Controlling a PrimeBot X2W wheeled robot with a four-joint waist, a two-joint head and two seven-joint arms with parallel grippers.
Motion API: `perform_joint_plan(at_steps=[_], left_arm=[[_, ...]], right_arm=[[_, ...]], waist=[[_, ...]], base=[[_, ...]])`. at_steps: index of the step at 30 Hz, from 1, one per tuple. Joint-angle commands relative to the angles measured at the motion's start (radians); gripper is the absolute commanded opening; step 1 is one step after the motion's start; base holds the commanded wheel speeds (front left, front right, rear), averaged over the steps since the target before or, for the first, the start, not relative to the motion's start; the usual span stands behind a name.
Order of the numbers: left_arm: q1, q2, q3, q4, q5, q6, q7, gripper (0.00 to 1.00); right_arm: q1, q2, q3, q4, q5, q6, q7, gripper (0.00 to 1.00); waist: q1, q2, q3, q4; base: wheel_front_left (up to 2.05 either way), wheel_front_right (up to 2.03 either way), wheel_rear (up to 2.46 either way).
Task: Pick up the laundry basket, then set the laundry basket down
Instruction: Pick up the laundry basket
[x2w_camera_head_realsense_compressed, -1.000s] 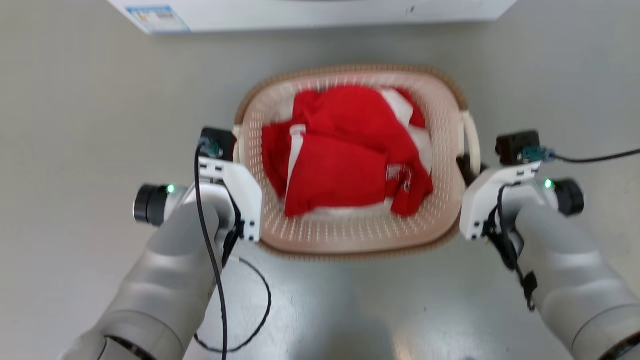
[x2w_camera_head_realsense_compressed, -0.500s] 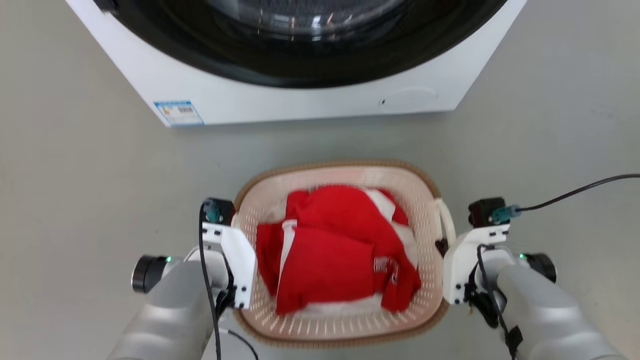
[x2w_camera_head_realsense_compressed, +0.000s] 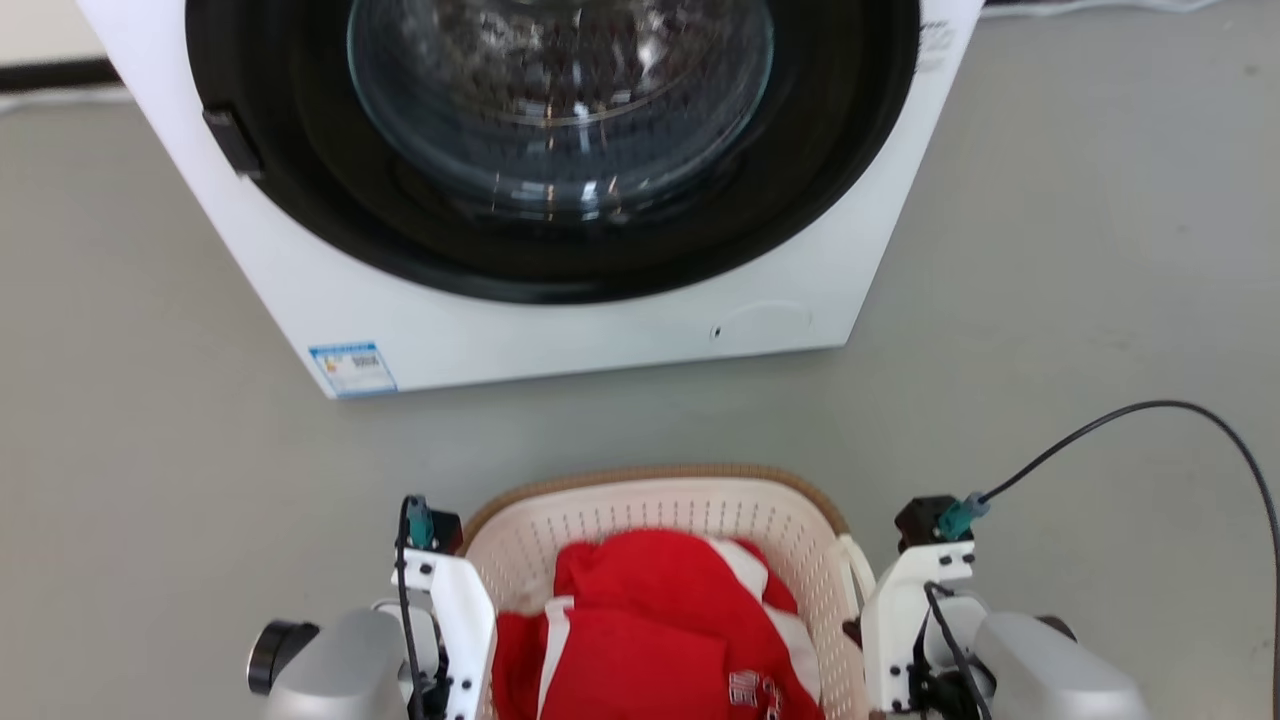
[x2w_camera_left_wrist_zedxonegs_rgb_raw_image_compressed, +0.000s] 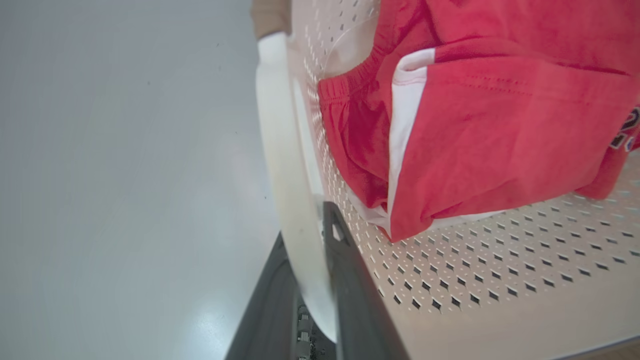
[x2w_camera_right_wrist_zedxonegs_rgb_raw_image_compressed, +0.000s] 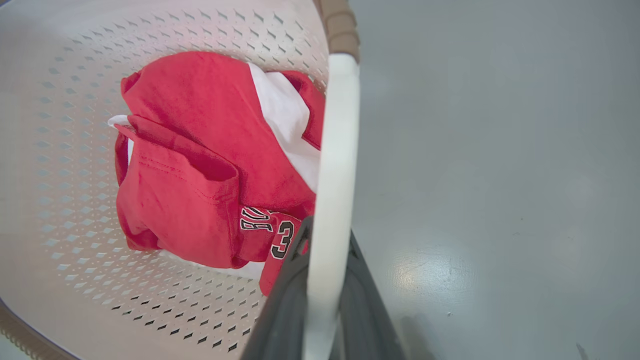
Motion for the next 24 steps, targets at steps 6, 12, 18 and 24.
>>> perform_joint_plan(at_steps=[6,12,18,24], left_arm=[[0.043,0.023,-0.002,-0.008,-0.012,-0.026,0.052,0.00],[0.063,0.022,-0.007,-0.008,-0.021,-0.034,0.080,0.00],[0.050,0.019,-0.010,-0.008,-0.031,-0.040,0.112,0.00],[0.032,0.016,-0.015,-0.008,-0.040,-0.044,0.160,0.00]], right_arm=[[0.037,0.005,0.056,-0.023,0.043,0.007,0.038,0.00],[0.038,-0.003,0.081,-0.021,0.070,0.007,0.070,0.00],[0.001,-0.016,0.100,-0.016,0.096,0.007,0.105,0.00],[-0.030,-0.023,0.126,-0.012,0.111,0.007,0.144,0.00]], waist=[[0.0000,-0.0001,-0.131,-0.042],[0.0000,-0.0001,-0.171,-0.053],[0.0000,-0.0001,-0.191,-0.059],[0.0000,-0.0001,-0.202,-0.066]], base=[[0.00,0.00,0.00],[0.00,0.00,0.00],[0.00,0.00,0.00],[0.00,0.00,0.00]])
